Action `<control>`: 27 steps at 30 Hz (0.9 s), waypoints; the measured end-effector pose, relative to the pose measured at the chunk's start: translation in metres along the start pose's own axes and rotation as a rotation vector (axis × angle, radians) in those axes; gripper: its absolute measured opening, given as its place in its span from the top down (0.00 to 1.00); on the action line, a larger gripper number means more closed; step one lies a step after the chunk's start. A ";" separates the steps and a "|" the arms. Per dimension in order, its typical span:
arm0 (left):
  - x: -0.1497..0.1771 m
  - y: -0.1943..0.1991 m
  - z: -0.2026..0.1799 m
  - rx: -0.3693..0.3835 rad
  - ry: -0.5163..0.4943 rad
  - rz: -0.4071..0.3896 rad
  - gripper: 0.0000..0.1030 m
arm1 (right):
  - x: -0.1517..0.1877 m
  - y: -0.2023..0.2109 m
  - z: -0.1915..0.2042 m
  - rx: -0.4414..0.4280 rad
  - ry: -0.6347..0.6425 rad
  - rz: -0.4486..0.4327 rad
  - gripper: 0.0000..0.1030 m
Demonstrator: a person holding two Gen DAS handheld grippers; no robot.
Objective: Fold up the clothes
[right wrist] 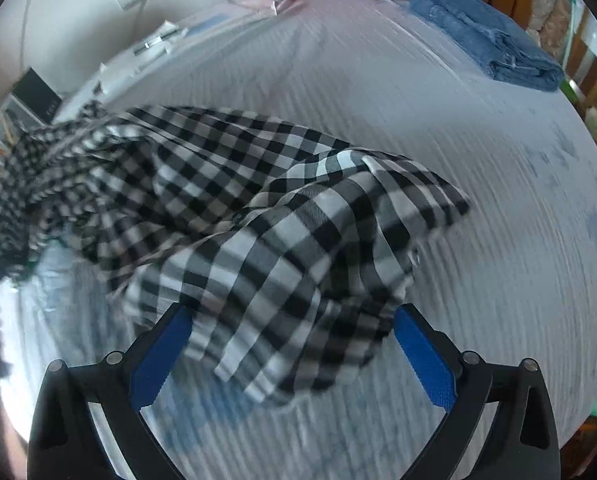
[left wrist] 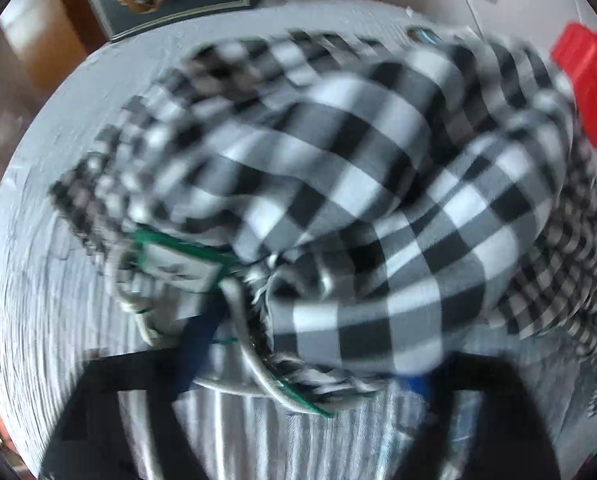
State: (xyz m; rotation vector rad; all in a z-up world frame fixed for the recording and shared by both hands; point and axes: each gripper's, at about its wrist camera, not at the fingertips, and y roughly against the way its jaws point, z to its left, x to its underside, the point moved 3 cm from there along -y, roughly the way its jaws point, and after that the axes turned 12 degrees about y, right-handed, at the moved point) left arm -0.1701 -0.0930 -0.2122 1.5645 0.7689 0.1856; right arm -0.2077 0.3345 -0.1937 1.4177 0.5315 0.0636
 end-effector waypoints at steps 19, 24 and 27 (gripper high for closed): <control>0.021 0.120 0.197 -0.094 0.009 -0.042 0.73 | 0.053 0.133 -0.041 0.081 0.061 -0.038 0.66; 0.061 0.084 0.216 -0.062 0.063 0.123 0.67 | 0.103 0.095 -0.058 0.063 -0.057 0.114 0.53; 0.053 0.104 0.217 -0.031 0.077 0.072 0.56 | 0.101 0.098 -0.070 0.059 -0.123 0.082 0.52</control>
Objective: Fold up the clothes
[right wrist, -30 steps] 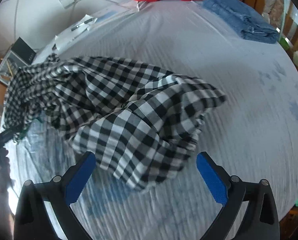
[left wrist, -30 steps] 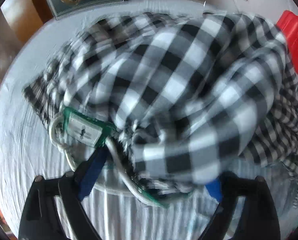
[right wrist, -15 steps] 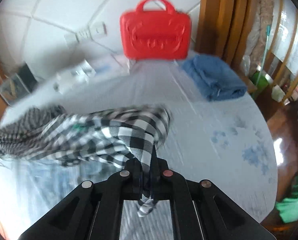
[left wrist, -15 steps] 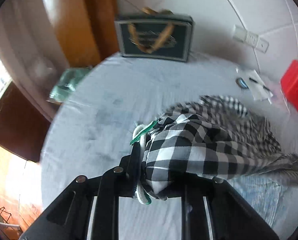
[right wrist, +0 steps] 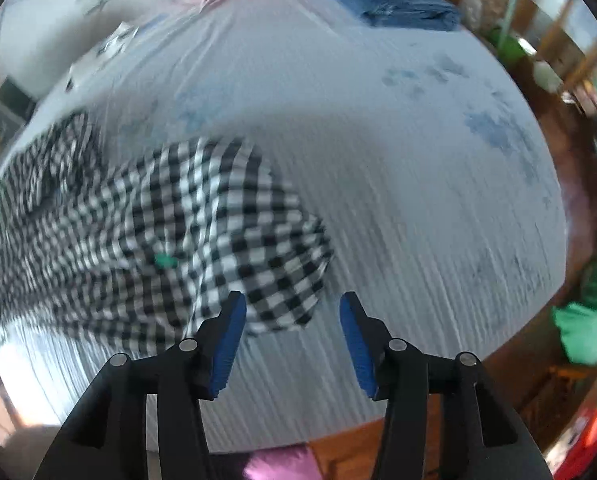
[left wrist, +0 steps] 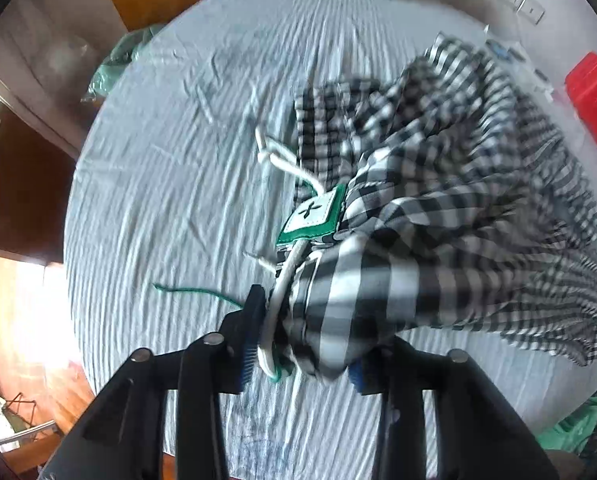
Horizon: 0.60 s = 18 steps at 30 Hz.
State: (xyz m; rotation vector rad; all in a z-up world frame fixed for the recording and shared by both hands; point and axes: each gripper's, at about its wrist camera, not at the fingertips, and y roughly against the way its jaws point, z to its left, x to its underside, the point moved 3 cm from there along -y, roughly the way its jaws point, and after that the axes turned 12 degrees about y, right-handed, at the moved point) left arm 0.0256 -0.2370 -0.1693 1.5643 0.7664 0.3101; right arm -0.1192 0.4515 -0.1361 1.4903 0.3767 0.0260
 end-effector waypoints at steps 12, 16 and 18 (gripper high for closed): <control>-0.061 0.048 -0.016 0.125 0.071 -0.150 0.39 | -0.033 -0.058 -0.002 -0.036 -0.071 0.017 0.34; -0.069 0.012 -0.017 0.062 0.095 -0.117 0.38 | -0.021 -0.060 -0.007 0.082 -0.050 0.084 0.80; -0.076 -0.010 -0.014 0.030 0.124 -0.094 0.38 | -0.025 -0.047 -0.012 0.156 -0.059 0.068 0.64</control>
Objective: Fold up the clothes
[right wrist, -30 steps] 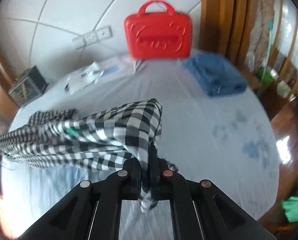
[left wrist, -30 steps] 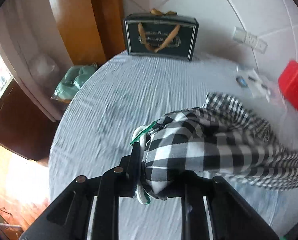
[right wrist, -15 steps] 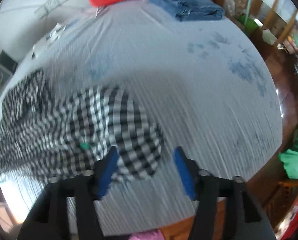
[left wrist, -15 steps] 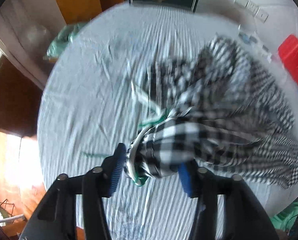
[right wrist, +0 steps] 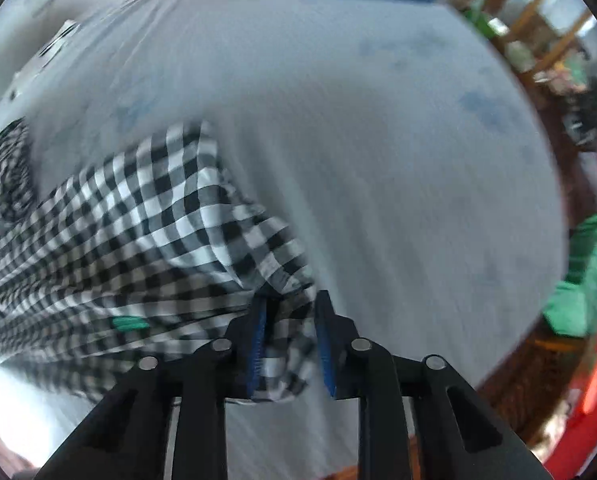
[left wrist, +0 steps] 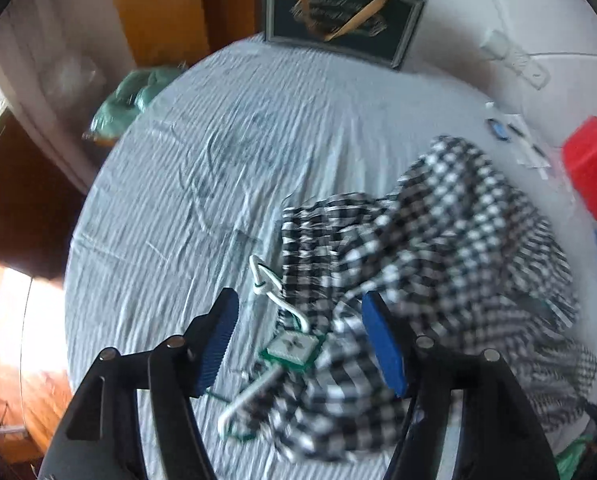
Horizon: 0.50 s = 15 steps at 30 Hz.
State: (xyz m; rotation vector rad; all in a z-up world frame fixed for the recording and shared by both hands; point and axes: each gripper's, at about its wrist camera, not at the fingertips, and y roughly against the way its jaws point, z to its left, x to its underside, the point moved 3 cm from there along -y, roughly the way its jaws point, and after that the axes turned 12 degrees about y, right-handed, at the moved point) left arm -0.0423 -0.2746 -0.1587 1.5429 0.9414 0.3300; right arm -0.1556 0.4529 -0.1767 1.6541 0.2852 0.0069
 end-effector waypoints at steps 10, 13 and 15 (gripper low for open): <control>-0.008 -0.098 -0.023 -0.068 0.020 0.106 0.38 | -0.077 0.043 0.107 -0.391 0.095 -0.163 0.26; -0.011 -0.104 -0.028 -0.079 0.006 0.088 0.35 | -0.104 0.029 0.167 -0.433 0.183 -0.141 0.20; -0.014 -0.107 -0.027 -0.061 0.006 0.093 0.28 | -0.120 0.016 0.199 -0.435 0.238 -0.119 0.18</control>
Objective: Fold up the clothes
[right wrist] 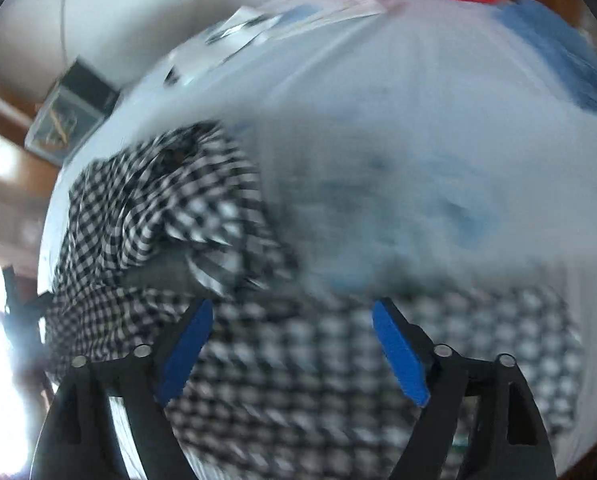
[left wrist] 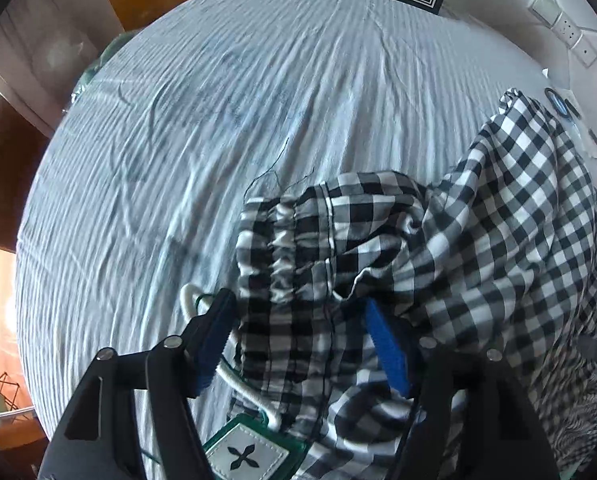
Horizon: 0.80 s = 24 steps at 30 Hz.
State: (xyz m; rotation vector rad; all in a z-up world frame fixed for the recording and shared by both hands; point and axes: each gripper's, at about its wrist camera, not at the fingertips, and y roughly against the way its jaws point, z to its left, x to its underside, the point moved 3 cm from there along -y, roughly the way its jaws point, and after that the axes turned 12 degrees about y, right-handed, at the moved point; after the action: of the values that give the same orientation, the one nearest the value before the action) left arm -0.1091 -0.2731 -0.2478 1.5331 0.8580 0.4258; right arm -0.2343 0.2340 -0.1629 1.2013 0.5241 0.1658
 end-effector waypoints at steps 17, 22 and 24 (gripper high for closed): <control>-0.030 0.043 0.022 0.034 0.036 -0.124 0.68 | -0.066 0.112 0.033 0.713 0.578 -0.401 0.95; -0.020 0.029 0.023 0.031 0.023 -0.048 0.56 | 0.004 0.086 -0.062 0.662 0.388 -0.041 0.65; -0.020 0.031 0.024 0.047 0.034 -0.022 0.47 | 0.033 0.071 -0.096 0.576 0.269 0.055 0.64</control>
State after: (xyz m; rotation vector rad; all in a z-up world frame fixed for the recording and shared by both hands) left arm -0.0967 -0.3030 -0.2178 1.5622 0.9164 0.4187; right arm -0.2397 0.3538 -0.1328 1.7695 0.8074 0.2342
